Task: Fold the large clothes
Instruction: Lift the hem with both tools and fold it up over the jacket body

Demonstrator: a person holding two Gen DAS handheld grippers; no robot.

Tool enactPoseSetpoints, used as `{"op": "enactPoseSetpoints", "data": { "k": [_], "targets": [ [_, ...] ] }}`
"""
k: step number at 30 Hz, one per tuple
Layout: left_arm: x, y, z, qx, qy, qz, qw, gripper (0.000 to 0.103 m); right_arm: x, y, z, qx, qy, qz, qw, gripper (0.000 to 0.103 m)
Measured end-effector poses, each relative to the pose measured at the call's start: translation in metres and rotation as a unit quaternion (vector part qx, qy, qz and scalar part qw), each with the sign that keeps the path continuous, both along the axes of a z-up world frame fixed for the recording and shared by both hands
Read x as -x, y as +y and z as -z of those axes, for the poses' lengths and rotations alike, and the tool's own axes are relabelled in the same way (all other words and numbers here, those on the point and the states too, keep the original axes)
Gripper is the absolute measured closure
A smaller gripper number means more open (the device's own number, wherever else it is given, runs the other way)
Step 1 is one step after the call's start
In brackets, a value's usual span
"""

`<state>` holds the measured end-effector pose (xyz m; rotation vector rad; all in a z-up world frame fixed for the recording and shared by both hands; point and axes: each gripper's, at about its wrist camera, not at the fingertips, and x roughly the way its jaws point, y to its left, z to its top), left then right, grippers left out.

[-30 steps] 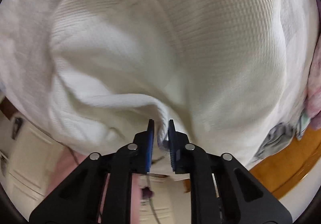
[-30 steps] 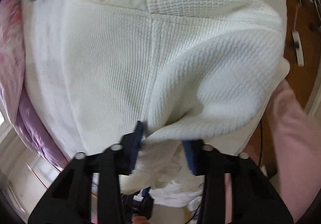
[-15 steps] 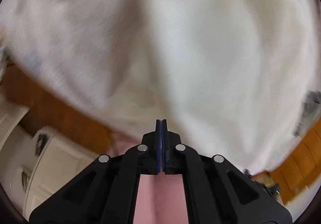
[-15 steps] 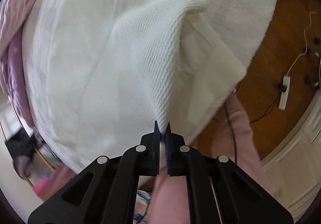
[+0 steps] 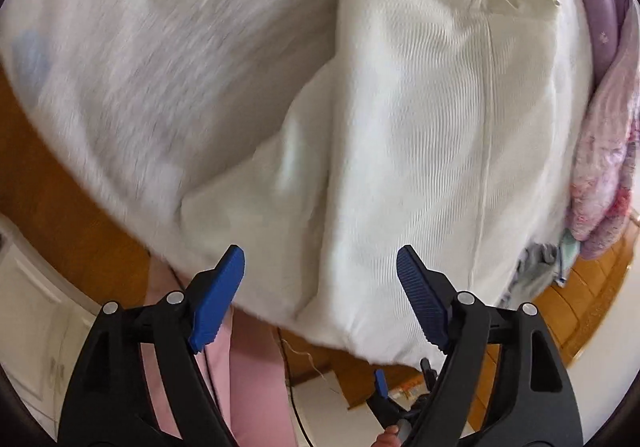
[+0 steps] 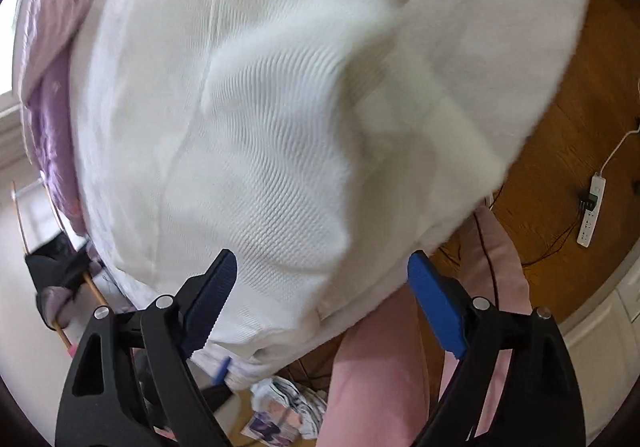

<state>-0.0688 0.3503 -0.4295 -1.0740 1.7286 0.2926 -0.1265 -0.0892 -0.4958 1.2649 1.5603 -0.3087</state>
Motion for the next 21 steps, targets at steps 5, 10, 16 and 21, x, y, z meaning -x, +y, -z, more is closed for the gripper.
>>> {"op": "enactPoseSetpoints", "data": {
  "k": [5, 10, 16, 21],
  "targets": [
    [-0.025, 0.005, 0.029, -0.02, 0.026, -0.004, 0.9994, 0.08, -0.014, 0.019, 0.013, 0.017, -0.011, 0.06, 0.998, 0.071],
    [-0.027, -0.017, 0.015, -0.048, 0.026, 0.035, 0.9979, 0.096, -0.033, 0.035, 0.011, 0.04, 0.016, 0.023, 0.999, 0.098],
    [-0.002, -0.009, -0.014, -0.064, 0.046, 0.025, 0.9966, 0.101, -0.028, 0.029, 0.002, 0.03, 0.027, 0.005, 0.999, 0.099],
    [0.005, -0.017, -0.008, -0.074, 0.069, 0.019, 0.9947, 0.101, -0.033, 0.025, -0.003, 0.047, 0.036, -0.028, 0.998, 0.099]
  ]
}}
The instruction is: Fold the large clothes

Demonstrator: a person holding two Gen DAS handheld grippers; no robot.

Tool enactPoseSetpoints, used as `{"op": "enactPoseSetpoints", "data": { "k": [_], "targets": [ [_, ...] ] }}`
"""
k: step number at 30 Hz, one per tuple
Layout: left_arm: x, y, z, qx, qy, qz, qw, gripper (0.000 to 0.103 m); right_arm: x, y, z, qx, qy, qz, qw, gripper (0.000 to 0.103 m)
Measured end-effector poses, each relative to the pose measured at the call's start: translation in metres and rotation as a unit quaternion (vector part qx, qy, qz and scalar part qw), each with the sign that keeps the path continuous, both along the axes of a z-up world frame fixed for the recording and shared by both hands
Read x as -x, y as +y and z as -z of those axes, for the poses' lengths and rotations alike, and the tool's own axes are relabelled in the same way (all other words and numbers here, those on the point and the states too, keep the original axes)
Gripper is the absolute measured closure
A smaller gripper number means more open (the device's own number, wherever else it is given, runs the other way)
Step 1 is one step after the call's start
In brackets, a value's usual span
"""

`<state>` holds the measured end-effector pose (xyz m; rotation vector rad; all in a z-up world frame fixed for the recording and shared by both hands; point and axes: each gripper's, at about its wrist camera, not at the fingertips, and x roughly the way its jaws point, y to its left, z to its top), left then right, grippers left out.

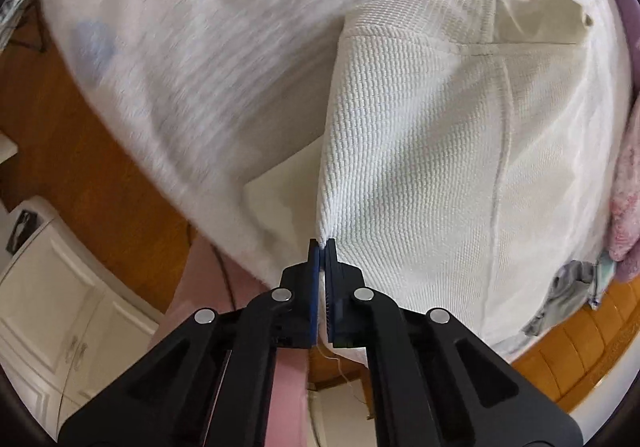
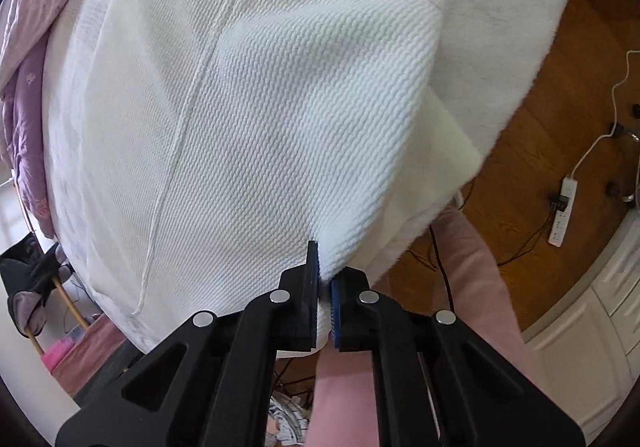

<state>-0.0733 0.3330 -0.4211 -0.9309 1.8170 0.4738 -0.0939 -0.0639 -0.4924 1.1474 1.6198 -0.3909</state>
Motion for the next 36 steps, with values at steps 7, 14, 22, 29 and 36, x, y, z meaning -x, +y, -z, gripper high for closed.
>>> {"op": "enactPoseSetpoints", "data": {
  "k": [7, 14, 22, 29, 36],
  "targets": [
    [0.015, 0.022, 0.026, -0.01, 0.027, 0.028, 0.9992, 0.092, -0.016, -0.009, 0.014, -0.033, 0.0, 0.022, 0.999, 0.09],
    [-0.015, 0.056, 0.014, -0.007, -0.031, -0.048, 0.9984, 0.053, -0.01, -0.066, -0.023, 0.047, -0.027, 0.107, 0.993, 0.025],
    [-0.042, 0.065, 0.03, -0.009, -0.018, -0.094, 0.9953, 0.101, -0.033, -0.071, -0.004, 0.041, -0.018, 0.14, 0.989, 0.099],
    [-0.036, 0.077, 0.0, -0.018, -0.016, -0.096, 0.9951, 0.101, -0.023, -0.067, -0.014, 0.071, 0.013, 0.098, 0.993, 0.1],
    [-0.06, 0.066, 0.007, -0.038, 0.002, 0.002, 0.9993, 0.078, -0.034, -0.054, -0.01, 0.073, 0.034, 0.057, 0.995, 0.08]
  ]
}}
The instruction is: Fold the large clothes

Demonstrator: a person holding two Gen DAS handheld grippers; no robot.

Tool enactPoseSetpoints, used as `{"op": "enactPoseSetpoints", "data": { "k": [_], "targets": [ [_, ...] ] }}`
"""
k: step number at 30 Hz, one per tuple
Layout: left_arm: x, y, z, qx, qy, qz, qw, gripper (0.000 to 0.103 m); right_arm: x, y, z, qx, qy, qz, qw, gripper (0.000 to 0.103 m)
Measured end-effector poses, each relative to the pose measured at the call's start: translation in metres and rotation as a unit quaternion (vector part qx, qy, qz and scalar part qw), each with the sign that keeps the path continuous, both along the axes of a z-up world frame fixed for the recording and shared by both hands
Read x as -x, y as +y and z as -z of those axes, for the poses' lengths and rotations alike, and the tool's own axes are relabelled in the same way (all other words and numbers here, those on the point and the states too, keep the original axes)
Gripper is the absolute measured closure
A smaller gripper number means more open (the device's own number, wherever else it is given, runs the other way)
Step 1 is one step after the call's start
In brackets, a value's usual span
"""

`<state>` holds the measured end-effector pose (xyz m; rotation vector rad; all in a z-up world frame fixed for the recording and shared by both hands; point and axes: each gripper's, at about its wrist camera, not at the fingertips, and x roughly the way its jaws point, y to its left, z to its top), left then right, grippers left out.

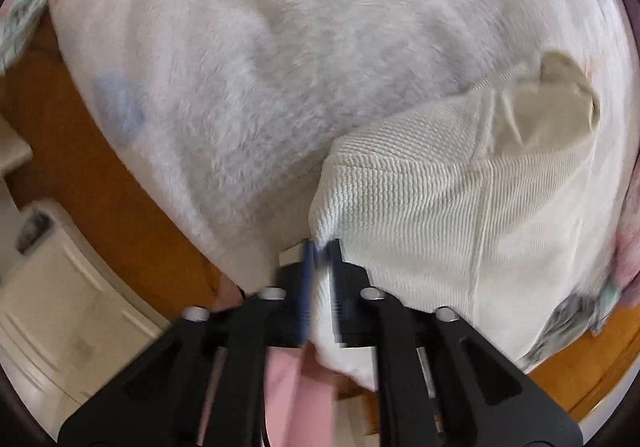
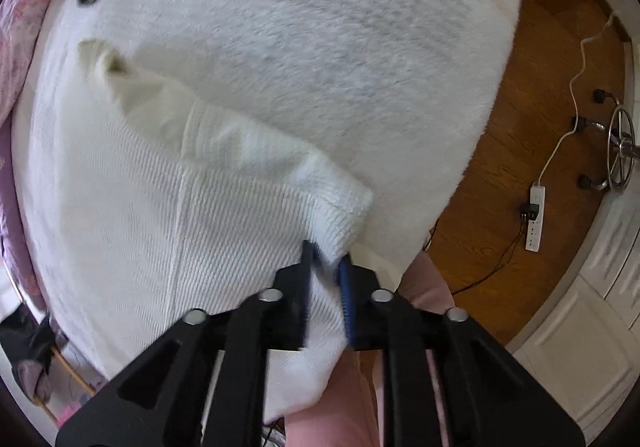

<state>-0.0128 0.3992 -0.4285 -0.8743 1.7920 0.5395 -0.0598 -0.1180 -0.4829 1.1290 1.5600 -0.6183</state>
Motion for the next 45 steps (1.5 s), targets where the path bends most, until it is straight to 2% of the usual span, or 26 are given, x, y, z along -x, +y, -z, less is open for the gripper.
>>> {"op": "enactPoseSetpoints", "data": {
  "k": [1, 2, 3, 7, 9, 10, 13, 15, 17, 18, 20, 21, 23, 27, 30, 32, 33, 34, 36, 37, 38, 40, 41, 42, 44, 45],
  "targets": [
    [-0.01, -0.006, -0.009, -0.026, -0.003, 0.042, 0.9988, 0.065, -0.002, -0.001, -0.008, 0.007, -0.004, -0.017, 1.0, 0.062],
    [-0.02, -0.013, -0.018, -0.051, -0.008, 0.075, 0.9959, 0.06, -0.007, -0.003, -0.02, 0.03, -0.005, -0.039, 0.999, 0.047],
    [-0.026, -0.016, -0.027, -0.074, -0.012, 0.104, 0.9917, 0.06, -0.008, -0.003, -0.03, 0.048, -0.003, -0.054, 0.997, 0.047],
    [-0.053, -0.027, -0.069, -0.145, -0.055, 0.182, 0.9709, 0.06, -0.007, -0.006, -0.087, 0.135, -0.017, -0.081, 0.987, 0.047],
    [-0.063, -0.036, -0.084, -0.163, -0.079, 0.213, 0.96, 0.06, -0.021, -0.001, -0.111, 0.168, -0.051, -0.112, 0.978, 0.047],
    [-0.069, -0.052, -0.091, -0.173, -0.101, 0.236, 0.9508, 0.06, -0.029, 0.005, -0.122, 0.176, -0.074, -0.131, 0.973, 0.048],
    [-0.075, -0.092, -0.101, -0.186, -0.141, 0.273, 0.9331, 0.061, -0.068, 0.041, -0.149, 0.203, -0.159, -0.223, 0.94, 0.058],
    [-0.085, -0.11, -0.11, -0.163, -0.185, 0.279, 0.928, 0.064, -0.098, 0.081, -0.159, 0.215, -0.231, -0.295, 0.902, 0.075],
    [-0.092, -0.134, -0.108, -0.151, -0.212, 0.298, 0.9184, 0.076, -0.123, 0.11, -0.155, 0.206, -0.264, -0.336, 0.88, 0.083],
    [-0.102, -0.151, -0.1, -0.145, -0.221, 0.32, 0.9097, 0.079, -0.134, 0.119, -0.151, 0.193, -0.281, -0.345, 0.875, 0.091],
    [-0.115, -0.174, -0.082, -0.135, -0.232, 0.346, 0.899, 0.095, -0.161, 0.145, -0.137, 0.161, -0.306, -0.361, 0.866, 0.1],
    [-0.12, -0.18, -0.075, -0.129, -0.243, 0.351, 0.8952, 0.096, -0.176, 0.16, -0.127, 0.15, -0.316, -0.37, 0.861, 0.101],
    [-0.133, -0.202, -0.063, -0.116, -0.282, 0.367, 0.8791, 0.101, -0.197, 0.174, -0.111, 0.135, -0.328, -0.383, 0.853, 0.102],
    [-0.157, -0.225, -0.022, -0.105, -0.312, 0.403, 0.8537, 0.103, -0.221, 0.208, -0.077, 0.052, -0.35, -0.401, 0.845, 0.102],
    [-0.16, -0.226, 0.001, -0.118, -0.33, 0.417, 0.8386, 0.103, -0.234, 0.23, -0.039, 0.041, -0.332, -0.437, 0.835, 0.102],
    [-0.155, -0.227, 0.019, -0.125, -0.339, 0.442, 0.8207, 0.102, -0.236, 0.231, -0.016, 0.033, -0.327, -0.458, 0.826, 0.103],
    [-0.151, -0.228, 0.023, -0.129, -0.345, 0.454, 0.8114, 0.102, -0.234, 0.228, -0.013, 0.024, -0.338, -0.462, 0.82, 0.103],
    [-0.146, -0.23, 0.022, -0.137, -0.357, 0.468, 0.7968, 0.102, -0.232, 0.222, -0.013, 0.02, -0.347, -0.469, 0.812, 0.103],
    [-0.141, -0.231, 0.019, -0.157, -0.359, 0.485, 0.7817, 0.102, -0.228, 0.203, -0.015, 0.037, -0.345, -0.483, 0.804, 0.103],
    [-0.139, -0.224, 0.017, -0.186, -0.353, 0.484, 0.7789, 0.101, -0.225, 0.185, -0.017, 0.064, -0.336, -0.481, 0.807, 0.103],
    [-0.139, -0.211, 0.018, -0.211, -0.342, 0.471, 0.7853, 0.101, -0.223, 0.167, -0.017, 0.056, -0.337, -0.47, 0.814, 0.103],
    [-0.141, -0.176, 0.019, -0.169, -0.345, 0.426, 0.8195, 0.101, -0.218, 0.131, -0.015, 0.047, -0.337, -0.451, 0.825, 0.103],
    [-0.142, -0.169, 0.018, -0.158, -0.346, 0.416, 0.8261, 0.101, -0.215, 0.122, -0.017, 0.057, -0.335, -0.457, 0.822, 0.103],
    [-0.143, -0.166, 0.016, -0.158, -0.342, 0.42, 0.8258, 0.101, -0.211, 0.113, -0.021, 0.069, -0.334, -0.463, 0.818, 0.103],
    [-0.139, -0.174, 0.013, -0.202, -0.327, 0.457, 0.802, 0.101, -0.204, 0.097, -0.032, 0.087, -0.326, -0.457, 0.823, 0.103],
    [-0.138, -0.176, 0.012, -0.22, -0.319, 0.463, 0.7975, 0.101, -0.201, 0.089, -0.036, 0.135, -0.299, -0.451, 0.83, 0.103]
  ]
}}
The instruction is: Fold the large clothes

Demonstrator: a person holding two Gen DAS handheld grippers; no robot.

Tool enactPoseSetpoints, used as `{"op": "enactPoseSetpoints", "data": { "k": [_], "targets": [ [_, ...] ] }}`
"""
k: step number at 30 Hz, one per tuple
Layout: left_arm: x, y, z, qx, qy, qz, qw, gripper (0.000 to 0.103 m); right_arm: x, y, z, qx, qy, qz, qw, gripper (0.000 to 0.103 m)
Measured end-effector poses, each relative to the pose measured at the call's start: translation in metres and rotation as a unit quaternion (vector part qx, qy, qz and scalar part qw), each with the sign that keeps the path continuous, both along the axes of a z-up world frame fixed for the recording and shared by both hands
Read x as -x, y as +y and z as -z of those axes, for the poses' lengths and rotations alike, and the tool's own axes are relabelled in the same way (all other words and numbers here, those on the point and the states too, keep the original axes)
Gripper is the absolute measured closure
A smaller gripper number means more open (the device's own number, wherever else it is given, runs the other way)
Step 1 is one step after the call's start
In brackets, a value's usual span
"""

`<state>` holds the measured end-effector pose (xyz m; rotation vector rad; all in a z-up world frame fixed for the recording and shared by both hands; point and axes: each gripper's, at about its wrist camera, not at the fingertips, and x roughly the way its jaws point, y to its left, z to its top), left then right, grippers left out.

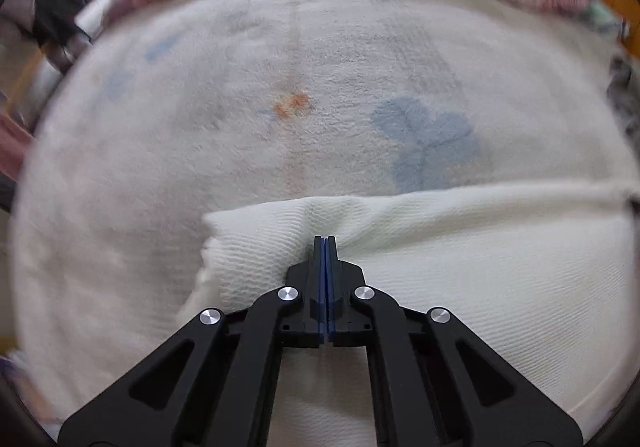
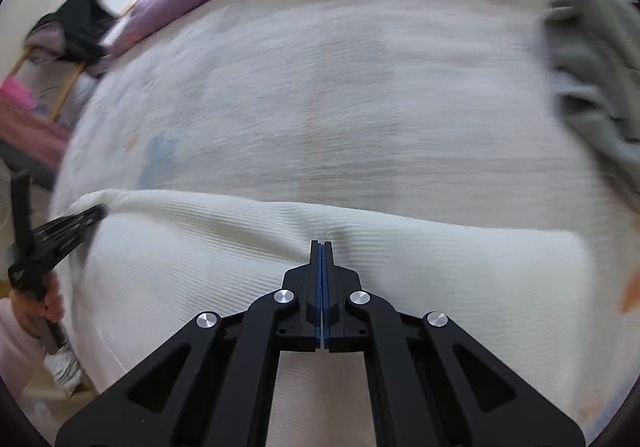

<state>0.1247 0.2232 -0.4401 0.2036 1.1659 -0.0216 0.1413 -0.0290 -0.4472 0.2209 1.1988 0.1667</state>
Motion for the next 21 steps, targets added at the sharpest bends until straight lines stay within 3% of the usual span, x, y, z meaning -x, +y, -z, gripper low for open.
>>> {"op": "enactPoseSetpoints", "data": {
  "k": [1, 4, 6, 9, 11, 13, 16, 18, 21],
  "targets": [
    [0.004, 0.006, -0.001, 0.004, 0.0, -0.015, 0.9999, 0.101, 0.006, -0.012, -0.002, 0.026, -0.002, 0.025, 0.999, 0.103],
    [0.017, 0.024, -0.002, 0.03, 0.011, -0.055, 0.998, 0.101, 0.038, -0.062, 0.002, 0.024, 0.018, 0.101, 0.994, 0.103],
    [0.027, 0.026, -0.004, 0.016, 0.009, -0.044, 0.9989, 0.101, 0.054, -0.073, 0.01, 0.073, 0.034, 0.106, 0.991, 0.103],
    [0.04, 0.028, -0.014, -0.022, 0.012, -0.04, 0.9989, 0.101, 0.074, -0.091, 0.003, 0.084, 0.048, 0.151, 0.984, 0.103],
    [0.047, 0.028, -0.023, -0.031, 0.015, -0.047, 0.9983, 0.101, 0.087, -0.088, -0.017, 0.094, 0.031, 0.169, 0.981, 0.103],
    [0.056, 0.017, -0.034, -0.048, 0.017, -0.05, 0.9974, 0.1, 0.096, -0.068, -0.04, 0.074, -0.005, 0.167, 0.983, 0.103],
    [0.072, -0.026, -0.04, 0.013, 0.014, -0.006, 0.9998, 0.1, 0.097, -0.01, -0.055, -0.025, -0.036, 0.117, 0.992, 0.101],
    [0.083, -0.066, -0.023, 0.035, 0.037, 0.023, 0.9984, 0.1, 0.094, 0.041, -0.042, -0.084, -0.032, 0.071, 0.993, 0.101],
    [0.1, -0.094, 0.001, -0.011, 0.04, 0.034, 0.9985, 0.101, 0.094, 0.08, 0.001, -0.074, 0.021, 0.039, 0.996, 0.103]
  ]
}}
